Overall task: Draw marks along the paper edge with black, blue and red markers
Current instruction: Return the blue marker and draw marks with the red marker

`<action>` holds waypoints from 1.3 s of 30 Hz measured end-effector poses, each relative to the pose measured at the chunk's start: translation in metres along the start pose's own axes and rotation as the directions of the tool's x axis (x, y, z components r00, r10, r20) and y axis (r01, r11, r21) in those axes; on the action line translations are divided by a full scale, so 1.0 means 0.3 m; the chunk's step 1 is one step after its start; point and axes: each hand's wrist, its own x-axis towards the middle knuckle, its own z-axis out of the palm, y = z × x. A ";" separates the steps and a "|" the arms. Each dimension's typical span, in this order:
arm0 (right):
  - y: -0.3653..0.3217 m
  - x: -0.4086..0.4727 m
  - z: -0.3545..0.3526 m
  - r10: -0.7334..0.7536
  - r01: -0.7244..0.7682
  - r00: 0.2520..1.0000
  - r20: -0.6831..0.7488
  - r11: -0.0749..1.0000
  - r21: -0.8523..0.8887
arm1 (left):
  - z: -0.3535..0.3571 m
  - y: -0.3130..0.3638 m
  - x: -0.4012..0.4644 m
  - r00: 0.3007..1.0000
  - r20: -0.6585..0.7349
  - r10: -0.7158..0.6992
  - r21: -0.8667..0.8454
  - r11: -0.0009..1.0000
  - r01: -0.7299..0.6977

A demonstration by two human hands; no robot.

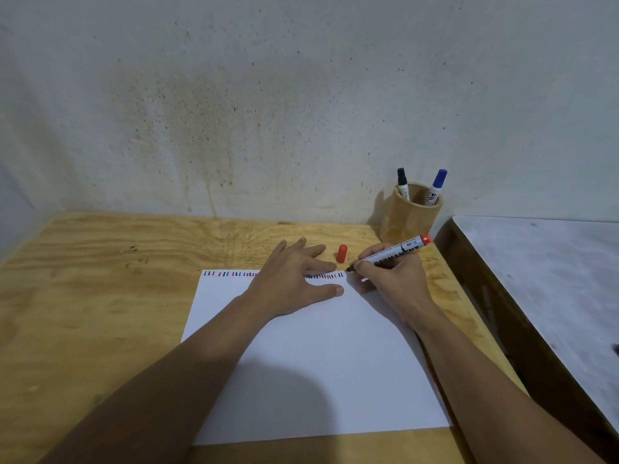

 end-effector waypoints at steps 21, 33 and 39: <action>0.000 -0.006 0.003 -0.016 0.013 0.999 0.048 0.998 0.064 | 0.001 -0.001 0.007 1.000 0.026 -0.017 0.033 0.999 0.016; 0.007 -0.003 -0.001 -0.015 0.013 0.998 0.064 0.999 0.029 | 0.001 0.003 0.006 1.000 0.020 -0.024 0.021 1.000 0.023; -0.003 -0.007 -0.015 -0.012 0.016 0.999 -0.032 0.991 0.133 | -0.002 0.007 0.010 0.997 0.031 -0.072 -0.053 0.996 0.073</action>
